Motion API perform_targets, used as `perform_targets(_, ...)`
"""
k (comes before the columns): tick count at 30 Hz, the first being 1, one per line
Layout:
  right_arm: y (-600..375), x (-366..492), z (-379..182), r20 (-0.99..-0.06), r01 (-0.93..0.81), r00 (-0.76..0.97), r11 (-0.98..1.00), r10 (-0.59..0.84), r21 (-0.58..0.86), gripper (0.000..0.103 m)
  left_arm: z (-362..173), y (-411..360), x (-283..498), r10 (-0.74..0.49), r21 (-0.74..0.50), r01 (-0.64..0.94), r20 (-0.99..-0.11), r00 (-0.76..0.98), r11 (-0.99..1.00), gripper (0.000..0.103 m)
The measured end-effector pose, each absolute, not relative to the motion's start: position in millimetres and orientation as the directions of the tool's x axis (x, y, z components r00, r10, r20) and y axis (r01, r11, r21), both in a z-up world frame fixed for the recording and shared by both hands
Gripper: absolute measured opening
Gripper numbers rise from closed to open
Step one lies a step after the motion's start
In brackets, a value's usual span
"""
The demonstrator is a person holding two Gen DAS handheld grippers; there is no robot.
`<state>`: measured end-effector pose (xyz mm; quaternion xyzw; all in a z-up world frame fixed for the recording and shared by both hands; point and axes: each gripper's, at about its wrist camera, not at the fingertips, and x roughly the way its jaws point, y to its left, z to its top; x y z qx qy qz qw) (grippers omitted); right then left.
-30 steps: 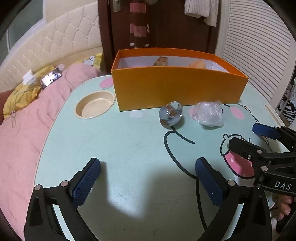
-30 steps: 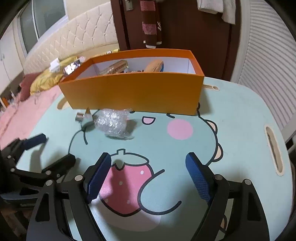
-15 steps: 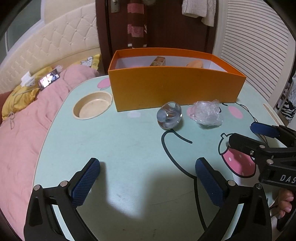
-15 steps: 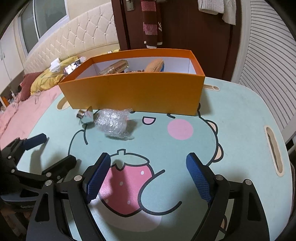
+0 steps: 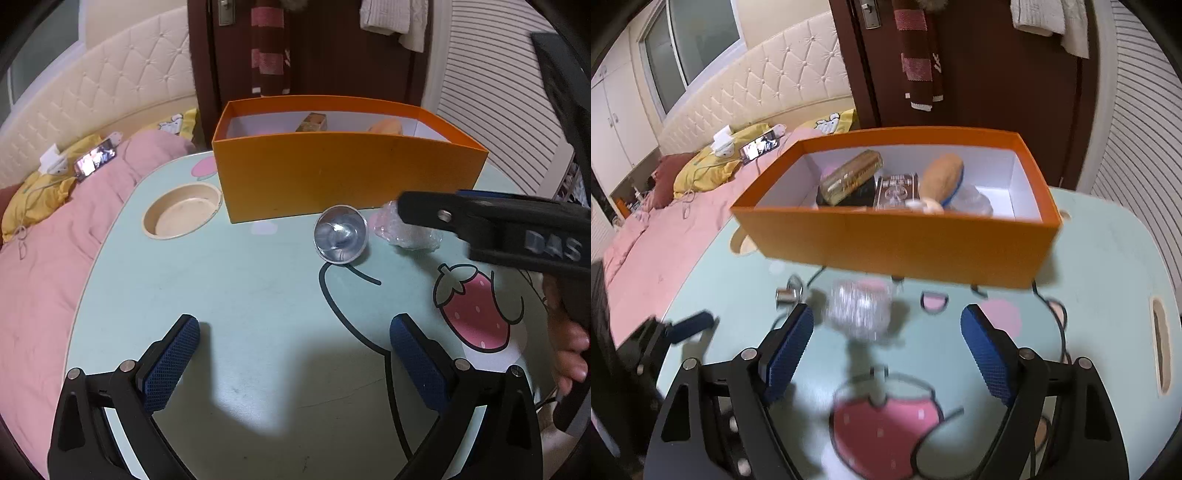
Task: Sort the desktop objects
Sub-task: 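Grasp the clear bubble-wrap bag with the right gripper and lift it, then grasp the metal cap with the left gripper while the right gripper holds the bubble-wrap bag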
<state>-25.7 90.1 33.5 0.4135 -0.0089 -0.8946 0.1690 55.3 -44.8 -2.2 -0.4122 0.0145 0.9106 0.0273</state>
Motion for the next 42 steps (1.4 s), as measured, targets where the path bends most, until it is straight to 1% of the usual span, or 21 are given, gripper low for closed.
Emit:
perform_targets(2, 84.9, -31.7, 31.8, -0.746, 0.295, -0.593, -0.944, -0.303, 0.148, 0.074, -1.7, -45.0, 55.6, 0.039, 0.003, -0.063, -0.752, -0.658, -0.998, 0.102)
perform_targets(3, 81.9, -34.6, 29.6, -0.755, 0.297, -0.584, -0.944, -0.298, 0.143, 0.069, -1.7, -44.8, 55.7, 0.039, 0.003, -0.063, -0.752, -0.658, -0.998, 0.102)
perform_targets(4, 79.0, -37.2, 26.8, -0.765, 0.299, -0.572, -0.944, -0.296, 0.142, 0.066, -1.8, -44.5, 55.9, 0.039, 0.003, -0.064, -0.752, -0.658, -0.998, 0.102)
perform_targets(5, 76.9, -38.9, 23.4, -0.773, 0.301, -0.56, -0.942, -0.299, 0.147, 0.066, -2.0, -44.3, 56.0, 0.04, 0.003, -0.064, -0.751, -0.659, -0.998, 0.102)
perform_targets(8, 72.3, -38.5, 16.2, -0.773, 0.308, -0.566, -0.943, -0.286, 0.124, 0.054, -2.4, -43.5, 56.6, 0.039, 0.004, -0.064, -0.751, -0.659, -0.998, 0.102)
perform_targets(9, 72.2, -38.2, 15.7, -0.772, 0.309, -0.569, -0.944, -0.283, 0.119, 0.046, -2.3, -43.5, 56.6, 0.039, 0.004, -0.064, -0.751, -0.659, -0.998, 0.102)
perform_targets(10, 73.3, -37.8, 16.0, -0.769, 0.309, -0.571, -0.943, -0.287, 0.122, 0.035, -2.3, -43.4, 56.7, 0.04, 0.004, -0.064, -0.751, -0.659, -0.998, 0.102)
perform_targets(15, 87.0, -33.3, 15.8, -0.763, 0.293, -0.578, -0.946, -0.291, 0.138, 0.035, 0.5, -51.3, 56.2, 0.048, 0.001, -0.075, -0.755, -0.654, -0.997, 0.102)
perform_targets(22, 107.9, -17.1, 16.7, -0.765, 0.285, -0.59, -0.953, -0.259, 0.103, 0.035, 0.6, -51.3, 53.1, 0.045, 0.003, -0.071, -0.758, -0.651, -0.997, 0.102)
perform_targets(27, 106.1, -4.8, 14.0, -0.736, 0.293, -0.635, -0.955, -0.234, 0.05, 0.035, 1.4, -50.3, 47.1, 0.041, 0.003, -0.068, -0.772, -0.635, -0.998, 0.102)
perform_targets(30, 109.1, -6.6, 14.5, -0.736, 0.293, -0.629, -0.953, -0.251, 0.074, 0.035, 6.1, -47.4, 38.7, 0.055, 0.004, -0.093, -0.782, -0.621, -0.996, 0.102)
perform_targets(35, 110.4, -6.1, 13.6, -0.733, 0.294, -0.63, -0.952, -0.257, 0.081, 0.035, 16.9, -44.9, 17.5, 0.048, 0.025, -0.105, -0.771, -0.635, -0.994, 0.102)
perform_targets(42, 115.9, -5.5, 13.1, -0.726, 0.292, -0.626, -0.949, -0.285, 0.121, 0.035, 13.2, -40.8, -25.1, 0.033, 0.051, -0.117, -0.783, -0.621, -0.992, 0.102)
